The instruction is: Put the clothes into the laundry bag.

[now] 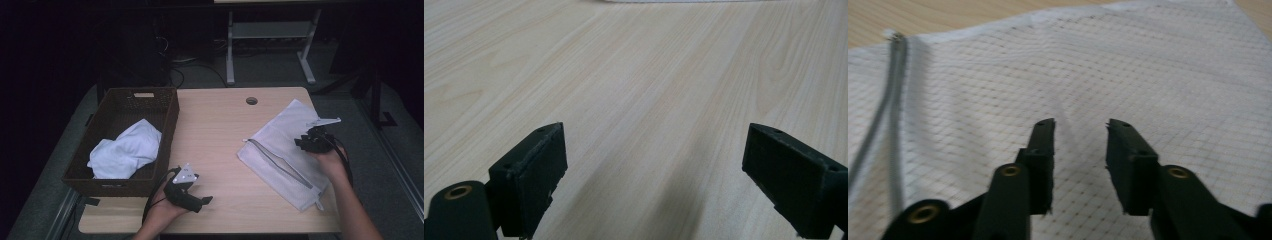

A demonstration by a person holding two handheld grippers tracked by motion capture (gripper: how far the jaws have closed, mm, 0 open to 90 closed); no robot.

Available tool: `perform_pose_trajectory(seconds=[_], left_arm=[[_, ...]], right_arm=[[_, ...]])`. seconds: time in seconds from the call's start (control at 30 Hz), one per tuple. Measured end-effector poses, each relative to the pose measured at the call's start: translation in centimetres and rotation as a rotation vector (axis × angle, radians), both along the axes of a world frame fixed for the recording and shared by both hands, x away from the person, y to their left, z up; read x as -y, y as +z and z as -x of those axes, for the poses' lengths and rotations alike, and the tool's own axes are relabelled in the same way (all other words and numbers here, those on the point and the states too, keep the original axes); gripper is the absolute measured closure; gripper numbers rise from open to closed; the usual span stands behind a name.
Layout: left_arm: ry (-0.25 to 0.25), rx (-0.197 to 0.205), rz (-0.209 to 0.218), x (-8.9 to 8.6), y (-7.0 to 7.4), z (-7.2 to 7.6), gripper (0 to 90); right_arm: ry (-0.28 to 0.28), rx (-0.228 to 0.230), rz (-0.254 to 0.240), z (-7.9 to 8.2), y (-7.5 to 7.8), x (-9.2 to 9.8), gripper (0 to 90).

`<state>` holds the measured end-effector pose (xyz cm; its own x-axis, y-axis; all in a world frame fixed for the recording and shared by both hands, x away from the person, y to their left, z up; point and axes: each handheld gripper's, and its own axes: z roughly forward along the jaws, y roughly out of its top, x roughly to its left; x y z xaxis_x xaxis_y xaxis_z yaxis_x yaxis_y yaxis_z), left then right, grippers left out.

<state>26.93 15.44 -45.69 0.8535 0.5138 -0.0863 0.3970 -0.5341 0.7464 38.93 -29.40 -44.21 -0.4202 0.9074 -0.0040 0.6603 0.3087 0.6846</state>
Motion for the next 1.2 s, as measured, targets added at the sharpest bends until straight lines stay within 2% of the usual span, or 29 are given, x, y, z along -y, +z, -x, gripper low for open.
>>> perform_pose_trajectory(seconds=[0.2,0.27,0.33,0.47,0.6,0.83,0.9,1.0,1.13,1.2], left_arm=[[0.004,0.0,0.005,-0.1,0.1,0.1,10.2],[-0.001,0.001,-0.002,0.0,0.1,0.1,10.2],[-0.002,-0.001,0.0,0.0,0.1,0.1,10.1],[0.005,0.001,0.013,0.0,0.0,0.1,10.1],[0.005,-0.001,0.015,0.0,0.0,0.1,10.2],[-0.018,-0.005,-0.011,0.6,-0.2,0.2,10.2],[-0.027,-0.008,-0.019,0.7,-0.1,0.2,10.1],[-0.035,-0.001,-0.011,0.8,0.1,0.2,10.1],[-0.05,-0.011,-0.009,1.2,0.8,0.3,10.1],[-0.063,-0.003,-0.016,1.4,1.2,0.5,10.1]], right_arm=[[0.03,0.011,-0.051,2.0,0.4,0.0,46.8],[0.031,0.02,-0.068,2.8,0.5,-0.2,39.5],[0.045,0.034,-0.081,3.4,0.5,-0.3,38.0],[0.093,0.039,-0.092,4.9,0.7,-0.9,34.9],[0.14,0.04,-0.121,6.1,0.6,-1.6,30.5],[0.231,0.032,-0.149,8.7,0.4,-3.3,23.8],[0.273,0.036,-0.137,9.5,0.4,-3.8,20.6],[0.306,0.04,-0.14,10.4,0.4,-4.3,17.8],[0.328,0.039,-0.186,11.6,0.1,-4.7,14.2],[0.337,0.04,-0.18,12.2,-0.2,-4.9,13.8]])
